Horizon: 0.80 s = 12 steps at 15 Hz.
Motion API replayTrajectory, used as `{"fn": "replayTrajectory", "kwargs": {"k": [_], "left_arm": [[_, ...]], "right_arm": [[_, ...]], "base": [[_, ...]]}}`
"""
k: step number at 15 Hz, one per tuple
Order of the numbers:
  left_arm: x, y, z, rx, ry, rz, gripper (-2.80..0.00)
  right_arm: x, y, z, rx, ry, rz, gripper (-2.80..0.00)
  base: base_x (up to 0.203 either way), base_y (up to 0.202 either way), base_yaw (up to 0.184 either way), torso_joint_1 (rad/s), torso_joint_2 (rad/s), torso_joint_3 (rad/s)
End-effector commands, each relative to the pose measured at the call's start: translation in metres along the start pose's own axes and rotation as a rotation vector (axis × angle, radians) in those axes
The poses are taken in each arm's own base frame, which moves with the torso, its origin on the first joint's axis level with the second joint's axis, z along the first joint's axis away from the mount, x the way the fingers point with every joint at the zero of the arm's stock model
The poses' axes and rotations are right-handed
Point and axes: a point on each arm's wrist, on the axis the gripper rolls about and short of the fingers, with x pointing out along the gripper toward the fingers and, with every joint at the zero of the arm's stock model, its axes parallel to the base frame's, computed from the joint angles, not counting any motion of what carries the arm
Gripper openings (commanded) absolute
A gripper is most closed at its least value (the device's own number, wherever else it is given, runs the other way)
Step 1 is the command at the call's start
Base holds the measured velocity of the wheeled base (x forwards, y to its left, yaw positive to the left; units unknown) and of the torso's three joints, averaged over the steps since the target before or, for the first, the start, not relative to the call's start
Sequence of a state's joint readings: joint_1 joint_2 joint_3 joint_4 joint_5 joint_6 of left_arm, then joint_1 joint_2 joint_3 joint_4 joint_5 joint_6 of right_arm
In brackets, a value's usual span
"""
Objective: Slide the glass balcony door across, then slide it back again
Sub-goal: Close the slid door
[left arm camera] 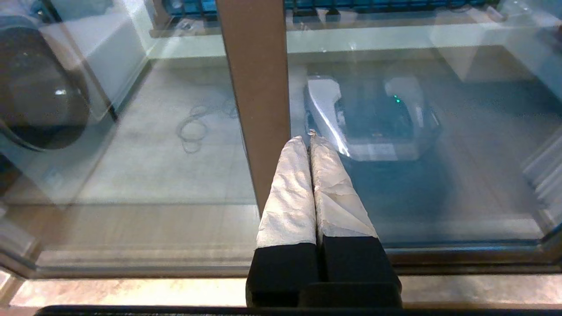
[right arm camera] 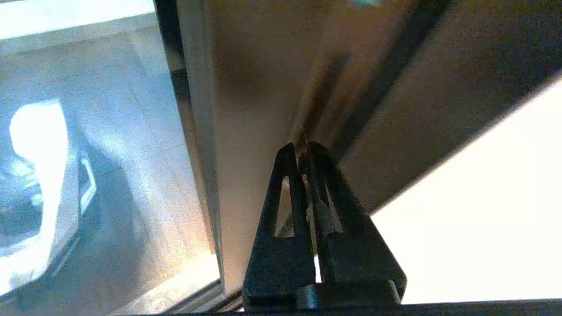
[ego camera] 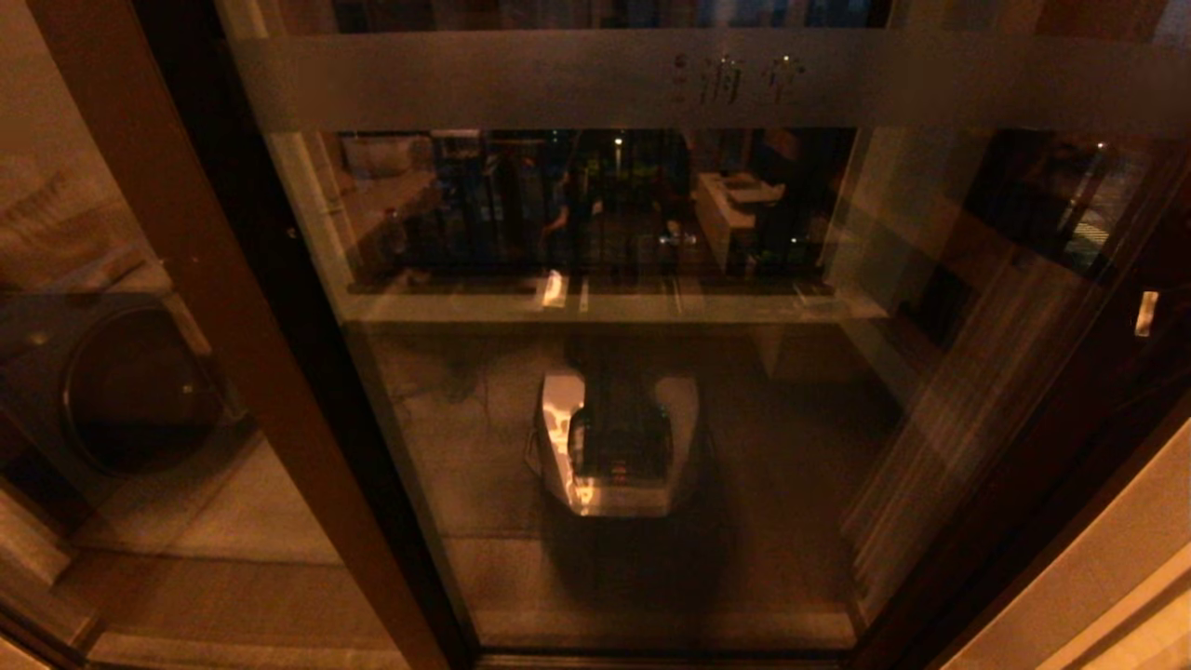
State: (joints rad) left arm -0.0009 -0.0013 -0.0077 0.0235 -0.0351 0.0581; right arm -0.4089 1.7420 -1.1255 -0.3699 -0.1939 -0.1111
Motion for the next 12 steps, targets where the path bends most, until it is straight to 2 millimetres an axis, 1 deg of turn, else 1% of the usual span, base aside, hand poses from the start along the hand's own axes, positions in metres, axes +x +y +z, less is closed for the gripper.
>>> {"fn": "replayTrajectory", "kwargs": {"k": [1,3,5,7,8,10,11,12], "left_arm": [[0.0,0.0,0.0,0.0,0.001,-0.001,-2.8],[0.0,0.0,0.0,0.0,0.002,-0.001,-2.8],[0.0,0.0,0.0,0.0,0.001,-0.001,-2.8],[0.0,0.0,0.0,0.0,0.001,-0.001,-2.8],[0.0,0.0,0.0,0.0,0.001,-0.001,-2.8],[0.0,0.0,0.0,0.0,0.001,-0.001,-2.8],[0.0,0.0,0.0,0.0,0.002,-0.001,-2.8],[0.0,0.0,0.0,0.0,0.001,-0.001,-2.8]], "right_arm": [[-0.024,-0.007,0.009,0.008,-0.041,-0.002,-2.8],[-0.046,-0.017,0.013,0.017,-0.073,0.012,-2.8],[-0.076,-0.027,0.017,0.02,-0.109,0.091,-2.8],[-0.113,-0.033,0.019,0.015,-0.17,0.316,-2.8],[-0.136,-0.036,0.018,0.009,-0.205,0.457,-2.8],[-0.182,-0.039,0.013,-0.001,-0.249,0.639,-2.8],[-0.207,-0.039,0.008,-0.001,-0.246,0.758,-2.8],[-0.231,-0.038,0.001,0.025,-0.201,0.903,-2.8]], "base": [[0.0,0.0,0.0,0.0,0.0,0.0],[0.0,0.0,0.0,0.0,0.0,0.0],[0.0,0.0,0.0,0.0,0.0,0.0],[0.0,0.0,0.0,0.0,0.0,0.0],[0.0,0.0,0.0,0.0,0.0,0.0],[0.0,0.0,0.0,0.0,0.0,0.0],[0.0,0.0,0.0,0.0,0.0,0.0],[0.0,0.0,0.0,0.0,0.0,0.0]]}}
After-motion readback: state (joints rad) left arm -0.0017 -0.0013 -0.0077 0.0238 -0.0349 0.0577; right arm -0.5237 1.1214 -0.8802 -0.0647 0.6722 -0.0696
